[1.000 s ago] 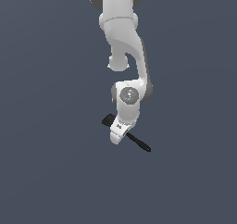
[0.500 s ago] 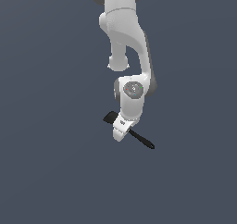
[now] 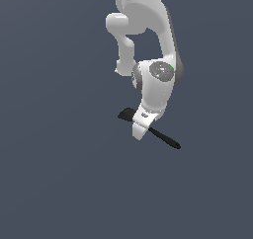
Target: Pick up the object and move it to a goal position.
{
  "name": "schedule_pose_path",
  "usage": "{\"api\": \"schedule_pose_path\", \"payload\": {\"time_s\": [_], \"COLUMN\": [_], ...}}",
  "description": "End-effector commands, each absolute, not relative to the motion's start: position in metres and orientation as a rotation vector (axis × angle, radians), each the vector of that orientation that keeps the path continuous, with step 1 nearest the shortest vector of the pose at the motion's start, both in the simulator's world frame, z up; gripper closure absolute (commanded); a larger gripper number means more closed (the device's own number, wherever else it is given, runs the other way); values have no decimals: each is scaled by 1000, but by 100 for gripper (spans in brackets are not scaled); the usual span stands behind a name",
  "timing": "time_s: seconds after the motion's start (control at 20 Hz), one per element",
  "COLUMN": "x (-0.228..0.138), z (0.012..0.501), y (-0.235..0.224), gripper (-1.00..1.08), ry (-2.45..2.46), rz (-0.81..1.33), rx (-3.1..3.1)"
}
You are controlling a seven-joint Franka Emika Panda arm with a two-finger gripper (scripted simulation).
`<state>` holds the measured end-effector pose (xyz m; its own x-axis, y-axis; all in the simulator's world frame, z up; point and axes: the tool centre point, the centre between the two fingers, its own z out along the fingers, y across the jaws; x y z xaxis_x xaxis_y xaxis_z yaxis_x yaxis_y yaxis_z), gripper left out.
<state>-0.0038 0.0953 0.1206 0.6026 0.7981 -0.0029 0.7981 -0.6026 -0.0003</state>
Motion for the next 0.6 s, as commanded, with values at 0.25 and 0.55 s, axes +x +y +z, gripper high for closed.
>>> {"api": "schedule_pose_path", "payload": {"time_s": [0.25, 0.55], "x": [-16, -23], "z": [203, 264], "y": [141, 174], "gripper": [108, 108], "ry": [1401, 1402], "rz": [-1, -1], "rx": [2809, 2810]}}
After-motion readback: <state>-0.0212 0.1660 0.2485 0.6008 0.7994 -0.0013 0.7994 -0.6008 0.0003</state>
